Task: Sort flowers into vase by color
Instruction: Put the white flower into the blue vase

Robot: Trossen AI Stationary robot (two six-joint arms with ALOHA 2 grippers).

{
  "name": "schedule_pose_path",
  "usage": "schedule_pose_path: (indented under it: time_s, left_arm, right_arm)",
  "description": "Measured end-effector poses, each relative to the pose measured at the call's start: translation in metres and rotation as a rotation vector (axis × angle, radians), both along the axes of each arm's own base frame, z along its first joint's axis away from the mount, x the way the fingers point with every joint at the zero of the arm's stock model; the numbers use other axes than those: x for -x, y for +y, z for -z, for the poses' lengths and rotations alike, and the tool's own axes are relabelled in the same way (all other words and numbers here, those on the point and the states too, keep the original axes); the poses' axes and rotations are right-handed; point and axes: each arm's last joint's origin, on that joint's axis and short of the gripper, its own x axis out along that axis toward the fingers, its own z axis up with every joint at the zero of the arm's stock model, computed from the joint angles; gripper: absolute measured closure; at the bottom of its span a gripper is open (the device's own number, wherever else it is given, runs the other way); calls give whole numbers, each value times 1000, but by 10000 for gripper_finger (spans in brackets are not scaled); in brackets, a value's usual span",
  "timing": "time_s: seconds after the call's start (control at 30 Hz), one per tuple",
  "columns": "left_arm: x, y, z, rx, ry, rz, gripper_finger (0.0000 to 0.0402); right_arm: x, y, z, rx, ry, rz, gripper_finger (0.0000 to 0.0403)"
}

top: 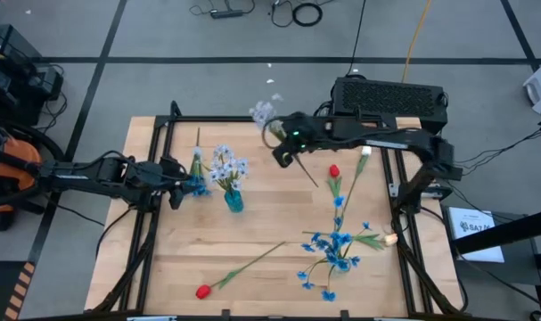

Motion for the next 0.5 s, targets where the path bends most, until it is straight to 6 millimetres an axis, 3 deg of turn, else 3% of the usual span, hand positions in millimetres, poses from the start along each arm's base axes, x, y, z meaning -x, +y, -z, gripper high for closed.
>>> schedule_pose_path:
  time_s: [0.17,0.27,0.37,0.5]
  left_arm:
    - [0,0,0,-1,1,6,178]
    - [0,0,0,-1,1,6,178]
    - [0,0,0,-2,1,7,178]
    - [0,0,0,-39,10,40,178]
  right_arm:
    - [34,25,-31,17,36,-192,400]
    - [48,40,-35,-26,70,-89,401]
    - [44,64,-41,61,16,-71,401]
    - [24,103,-38,233,-163,-155,402]
